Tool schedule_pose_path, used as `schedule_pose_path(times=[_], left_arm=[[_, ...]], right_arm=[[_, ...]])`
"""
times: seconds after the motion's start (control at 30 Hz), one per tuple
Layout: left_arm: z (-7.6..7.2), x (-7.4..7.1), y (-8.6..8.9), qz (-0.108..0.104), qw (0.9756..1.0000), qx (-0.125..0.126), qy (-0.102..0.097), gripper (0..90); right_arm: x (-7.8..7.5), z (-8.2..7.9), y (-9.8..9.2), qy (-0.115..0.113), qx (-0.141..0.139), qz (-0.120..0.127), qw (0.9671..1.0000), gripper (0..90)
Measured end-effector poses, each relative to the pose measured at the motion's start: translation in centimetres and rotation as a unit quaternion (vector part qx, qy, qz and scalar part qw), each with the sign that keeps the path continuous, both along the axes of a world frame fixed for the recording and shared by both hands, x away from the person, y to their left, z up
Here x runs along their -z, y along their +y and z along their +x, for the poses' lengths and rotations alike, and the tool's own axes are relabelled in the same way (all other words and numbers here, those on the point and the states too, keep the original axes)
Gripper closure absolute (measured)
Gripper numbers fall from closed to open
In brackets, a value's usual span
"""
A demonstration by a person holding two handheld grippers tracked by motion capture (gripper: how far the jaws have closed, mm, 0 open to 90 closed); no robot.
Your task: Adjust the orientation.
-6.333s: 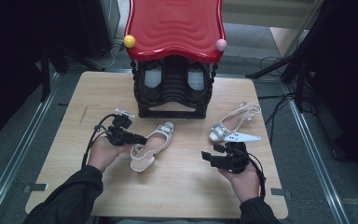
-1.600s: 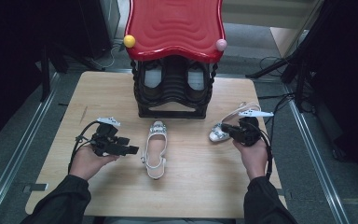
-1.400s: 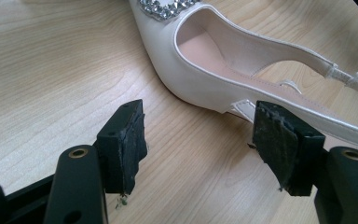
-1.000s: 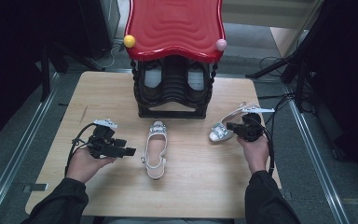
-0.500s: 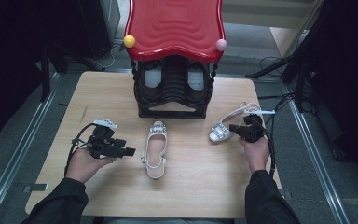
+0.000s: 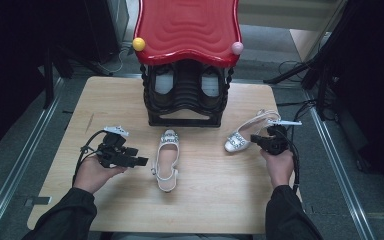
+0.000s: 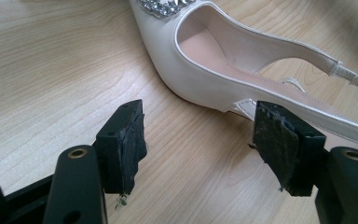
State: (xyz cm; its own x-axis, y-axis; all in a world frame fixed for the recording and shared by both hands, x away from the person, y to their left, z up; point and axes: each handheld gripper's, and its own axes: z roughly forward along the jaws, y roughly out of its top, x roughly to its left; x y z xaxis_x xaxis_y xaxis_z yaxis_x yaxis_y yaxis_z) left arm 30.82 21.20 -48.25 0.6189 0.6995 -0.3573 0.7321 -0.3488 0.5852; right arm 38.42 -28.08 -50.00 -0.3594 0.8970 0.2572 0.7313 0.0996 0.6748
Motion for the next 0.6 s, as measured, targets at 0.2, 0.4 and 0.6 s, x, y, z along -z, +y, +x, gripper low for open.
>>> schedule_pose_path(times=[0.2,0.4,0.6], left_arm=[[0.1,0.0,-0.3,0.003,1.0000,0.007,0.000,34.6],[0.1,0.0,0.1,-0.001,1.0000,0.001,0.002,34.5],[0.1,0.0,-0.1,-0.001,1.0000,0.005,0.001,34.4]], right_arm=[[0.3,0.3,0.8,-0.002,0.001,0.005,1.0000,90.0],[0.6,0.6,1.2,0.002,0.004,-0.013,0.9999,90.0],[0.7,0.4,1.1,0.009,0.004,-0.046,0.9989,90.0]])
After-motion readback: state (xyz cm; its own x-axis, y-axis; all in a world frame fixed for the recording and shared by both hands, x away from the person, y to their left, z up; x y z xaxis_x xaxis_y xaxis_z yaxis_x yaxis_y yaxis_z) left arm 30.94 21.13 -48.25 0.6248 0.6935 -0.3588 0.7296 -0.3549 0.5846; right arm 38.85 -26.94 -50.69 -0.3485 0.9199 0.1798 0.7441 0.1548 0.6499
